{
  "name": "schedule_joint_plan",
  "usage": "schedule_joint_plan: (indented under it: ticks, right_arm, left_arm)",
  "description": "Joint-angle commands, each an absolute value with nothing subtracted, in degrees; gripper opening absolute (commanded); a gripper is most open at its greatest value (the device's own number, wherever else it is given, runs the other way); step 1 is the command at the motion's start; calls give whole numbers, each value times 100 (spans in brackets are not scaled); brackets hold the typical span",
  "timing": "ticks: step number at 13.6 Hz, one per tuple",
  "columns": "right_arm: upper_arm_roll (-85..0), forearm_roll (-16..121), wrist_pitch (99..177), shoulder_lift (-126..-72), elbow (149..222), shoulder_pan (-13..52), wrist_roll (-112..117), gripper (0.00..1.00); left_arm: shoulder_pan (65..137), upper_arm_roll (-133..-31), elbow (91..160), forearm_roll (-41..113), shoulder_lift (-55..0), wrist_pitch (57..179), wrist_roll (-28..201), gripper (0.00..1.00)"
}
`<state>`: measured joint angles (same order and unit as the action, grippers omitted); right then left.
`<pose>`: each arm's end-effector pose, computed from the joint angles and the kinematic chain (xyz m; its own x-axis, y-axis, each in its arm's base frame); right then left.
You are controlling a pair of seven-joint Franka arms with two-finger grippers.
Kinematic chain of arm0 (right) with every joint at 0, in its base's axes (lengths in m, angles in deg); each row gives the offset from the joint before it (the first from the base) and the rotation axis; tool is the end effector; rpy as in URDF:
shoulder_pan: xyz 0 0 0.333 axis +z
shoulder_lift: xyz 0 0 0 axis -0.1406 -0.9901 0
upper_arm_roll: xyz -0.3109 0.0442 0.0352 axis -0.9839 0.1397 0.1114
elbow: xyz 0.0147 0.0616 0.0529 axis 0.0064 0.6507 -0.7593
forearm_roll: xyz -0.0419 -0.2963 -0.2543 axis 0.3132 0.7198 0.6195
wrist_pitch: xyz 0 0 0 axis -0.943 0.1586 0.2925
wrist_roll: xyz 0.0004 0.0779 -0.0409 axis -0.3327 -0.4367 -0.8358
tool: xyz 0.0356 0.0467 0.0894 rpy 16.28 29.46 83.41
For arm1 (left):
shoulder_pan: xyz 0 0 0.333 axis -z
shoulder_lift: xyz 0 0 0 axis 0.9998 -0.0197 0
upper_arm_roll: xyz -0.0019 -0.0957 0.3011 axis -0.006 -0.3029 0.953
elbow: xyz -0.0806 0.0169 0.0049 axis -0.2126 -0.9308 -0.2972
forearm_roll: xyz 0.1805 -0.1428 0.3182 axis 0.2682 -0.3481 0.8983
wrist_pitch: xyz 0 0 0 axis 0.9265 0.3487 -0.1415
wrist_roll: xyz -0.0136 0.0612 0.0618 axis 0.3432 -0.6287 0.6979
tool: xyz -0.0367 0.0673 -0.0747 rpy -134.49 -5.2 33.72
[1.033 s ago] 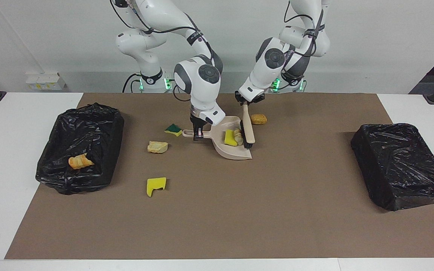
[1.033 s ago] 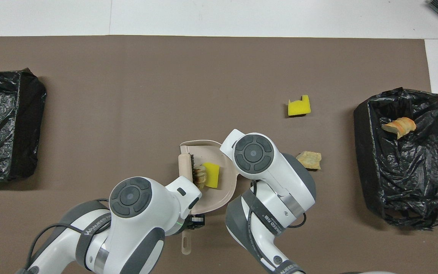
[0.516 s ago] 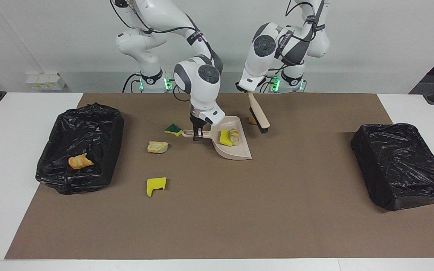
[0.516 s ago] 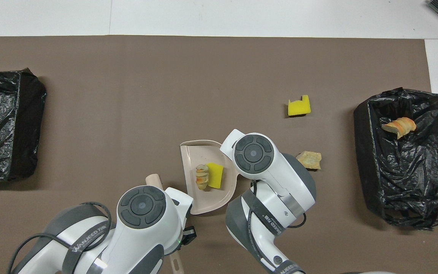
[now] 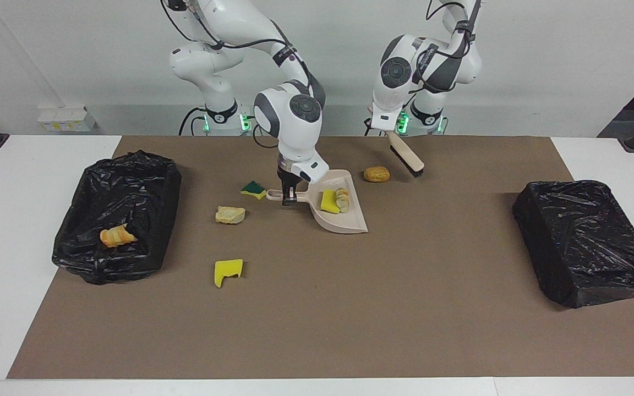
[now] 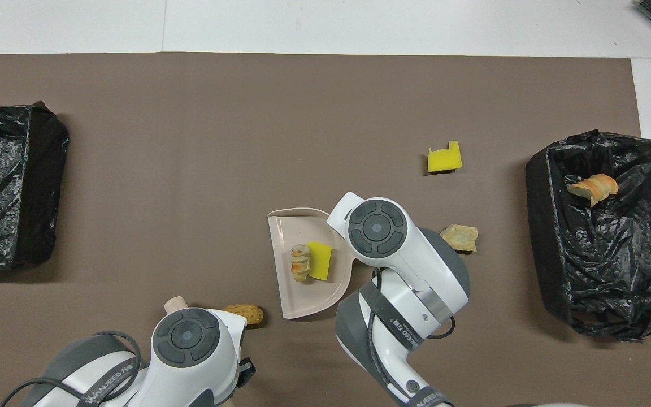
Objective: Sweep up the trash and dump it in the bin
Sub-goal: 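Brush the gathered trash into the dustpan with the left gripper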
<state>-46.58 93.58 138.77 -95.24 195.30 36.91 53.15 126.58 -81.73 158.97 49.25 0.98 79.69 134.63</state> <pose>0.4989 0.3000 0.3583 -0.1164 0.9760 -0.1843 0.9932 0.1125 -0.0312 0.2758 -0.2614 0.3796 0.8127 0.4833 -0.3253 0.3980 -0.8684 -0.2959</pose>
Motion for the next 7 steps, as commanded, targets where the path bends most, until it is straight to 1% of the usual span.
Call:
schedule_joint_plan:
  ticks: [1,3,4,5,7]
  right_arm:
    - [-4622,9503,13920,-9362,19709,3621,5485,0]
    - [-4622,9503,13929,-9362,19709,3612,5485,0]
    - [-4622,9504,13929,-9362,19709,3612,5485,0]
    - [-4622,9504,13920,-9362,19709,3612,5485,0]
    - [-4622,9503,13912,-9371,19709,3612,5485,0]
  left_arm:
    - [12596,-8223,16095,4984,-170,8879,13566,0]
    - [12727,-8240,15947,4826,-706,9680,13637,0]
    - [12780,-8232,15850,4677,-848,10005,13567,0]
    - [12781,-8232,15649,4641,-1041,10252,13540,0]
    - [12763,-8232,15026,4518,-1445,10369,13540,0]
